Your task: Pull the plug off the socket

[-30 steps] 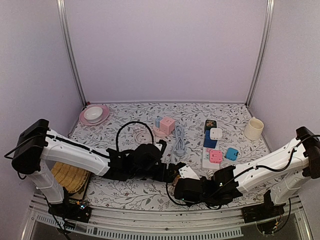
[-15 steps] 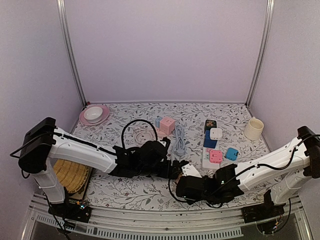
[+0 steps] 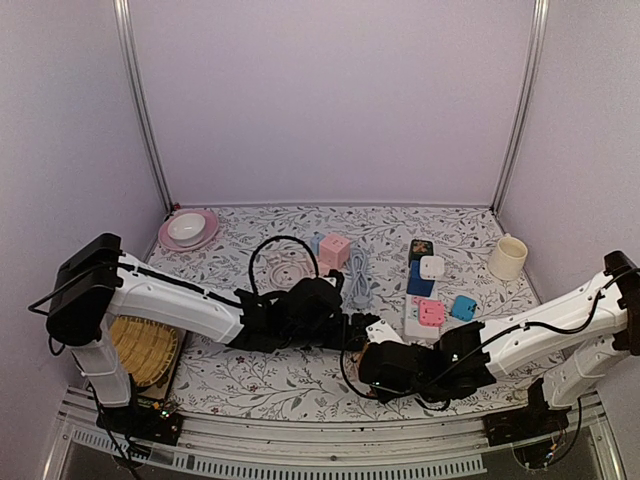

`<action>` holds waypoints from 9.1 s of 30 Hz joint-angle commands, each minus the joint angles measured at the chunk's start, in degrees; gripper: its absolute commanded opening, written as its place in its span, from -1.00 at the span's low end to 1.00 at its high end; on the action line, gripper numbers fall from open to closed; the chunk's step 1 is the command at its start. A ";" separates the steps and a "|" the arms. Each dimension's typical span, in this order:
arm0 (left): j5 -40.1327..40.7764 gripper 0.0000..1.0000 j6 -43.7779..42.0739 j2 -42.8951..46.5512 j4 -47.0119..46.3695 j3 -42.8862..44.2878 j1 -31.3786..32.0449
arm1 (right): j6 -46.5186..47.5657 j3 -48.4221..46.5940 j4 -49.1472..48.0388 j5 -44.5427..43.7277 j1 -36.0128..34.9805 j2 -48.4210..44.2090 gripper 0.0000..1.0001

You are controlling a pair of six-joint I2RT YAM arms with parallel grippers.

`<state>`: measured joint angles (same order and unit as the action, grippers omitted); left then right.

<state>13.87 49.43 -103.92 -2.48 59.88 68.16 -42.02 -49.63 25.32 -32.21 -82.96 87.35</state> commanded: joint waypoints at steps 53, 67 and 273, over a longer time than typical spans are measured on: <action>-2.78 0.94 1.66 -6.12 6.20 -5.56 -0.15 | 9.29 2.46 -14.05 9.53 7.89 -8.52 -0.81; -2.87 0.94 2.69 -6.55 4.86 -6.88 0.31 | 15.40 -2.36 -11.98 2.62 2.46 -5.35 -0.82; -5.13 0.04 -26.85 -4.95 16.59 12.60 0.64 | -0.19 16.81 -9.48 17.62 20.57 -22.89 0.63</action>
<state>3.88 14.92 -111.24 10.28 73.97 67.57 -42.65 -32.56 20.03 -18.50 -62.19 63.94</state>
